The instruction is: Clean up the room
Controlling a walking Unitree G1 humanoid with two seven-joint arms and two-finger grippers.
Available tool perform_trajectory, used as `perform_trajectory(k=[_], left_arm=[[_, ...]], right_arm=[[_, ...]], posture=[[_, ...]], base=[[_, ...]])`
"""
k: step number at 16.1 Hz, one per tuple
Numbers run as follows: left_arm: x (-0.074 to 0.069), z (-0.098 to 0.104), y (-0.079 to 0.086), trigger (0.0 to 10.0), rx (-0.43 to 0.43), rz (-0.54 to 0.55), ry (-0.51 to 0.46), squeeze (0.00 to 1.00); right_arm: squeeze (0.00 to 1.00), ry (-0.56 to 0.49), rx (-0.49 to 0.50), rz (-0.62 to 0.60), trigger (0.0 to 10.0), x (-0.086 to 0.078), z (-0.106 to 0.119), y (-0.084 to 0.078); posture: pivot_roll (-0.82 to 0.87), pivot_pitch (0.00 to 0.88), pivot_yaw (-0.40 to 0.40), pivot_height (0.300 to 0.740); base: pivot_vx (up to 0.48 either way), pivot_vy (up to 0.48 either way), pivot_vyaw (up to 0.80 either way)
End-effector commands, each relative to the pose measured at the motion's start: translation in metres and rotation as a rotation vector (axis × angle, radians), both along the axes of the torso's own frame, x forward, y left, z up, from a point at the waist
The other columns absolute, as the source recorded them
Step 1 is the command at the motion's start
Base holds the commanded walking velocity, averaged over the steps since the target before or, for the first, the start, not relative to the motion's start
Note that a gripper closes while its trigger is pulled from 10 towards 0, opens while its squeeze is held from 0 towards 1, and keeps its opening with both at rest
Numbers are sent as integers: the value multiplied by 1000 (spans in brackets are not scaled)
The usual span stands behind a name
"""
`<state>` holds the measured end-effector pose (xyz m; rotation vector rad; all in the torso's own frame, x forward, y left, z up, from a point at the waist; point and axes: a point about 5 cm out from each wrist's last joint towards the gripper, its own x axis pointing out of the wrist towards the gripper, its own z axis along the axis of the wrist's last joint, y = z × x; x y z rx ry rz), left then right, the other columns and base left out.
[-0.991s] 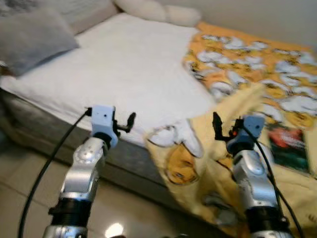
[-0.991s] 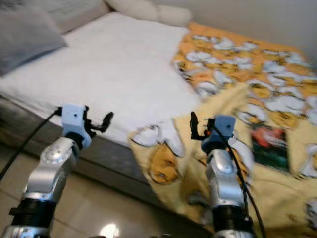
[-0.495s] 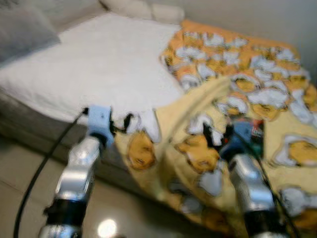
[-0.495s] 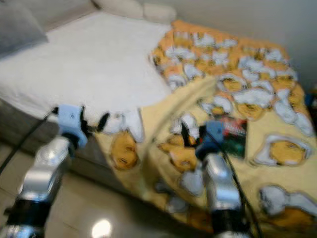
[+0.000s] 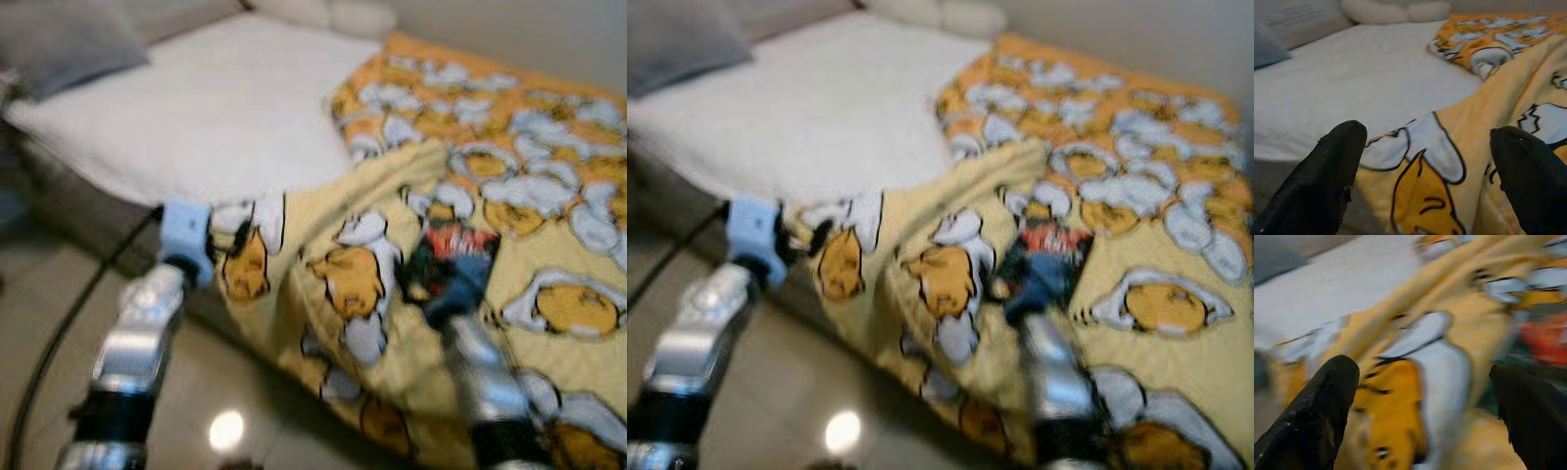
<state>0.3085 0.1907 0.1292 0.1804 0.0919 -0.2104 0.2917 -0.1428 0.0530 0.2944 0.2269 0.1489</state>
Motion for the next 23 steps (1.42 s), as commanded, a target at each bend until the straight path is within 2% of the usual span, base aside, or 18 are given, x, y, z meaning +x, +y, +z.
perform_trajectory(k=[1,3,6,7,8,9,11,19,23], left_arm=[[0,6,-5,10000,14,-36,-8,922],[-1,10,-5,10000,38,-52,1,922],[-2,6,-13,10000,28,-74,17,918],[-6,-7,-17,10000,3,-90,60,804],[-7,-10,-19,10000,4,-110,69,753],[-7,-11,-20,10000,4,-116,70,753],[-4,-11,-21,10000,-25,-107,56,745],[0,-20,-36,10000,-55,-136,62,753],[-3,-21,-39,10000,-63,-146,61,757]], right_arm=[[0,-1,6,-15,10000,1,-1,-5],[0,5,-21,69,10000,2,-5,9],[0,-15,-7,76,10000,4,-1,13],[0,-5,3,83,10000,4,-4,14],[0,1,-5,86,10000,3,-5,13],[0,2,-10,88,10000,3,-5,13],[0,20,-101,71,10000,7,-6,7],[0,20,-73,-45,10000,13,-1,-13],[0,12,-90,-50,10000,11,0,-17]], posture=[[92,0,57,740],[94,0,96,740],[78,0,90,740],[77,0,66,740],[78,0,57,740],[78,0,57,740],[60,0,38,740],[12,0,17,740],[-3,0,8,740]], base=[[0,-480,0],[0,-480,0],[0,-447,0],[0,0,0],[0,0,0],[0,0,0],[0,0,0],[0,0,0],[64,0,0]])
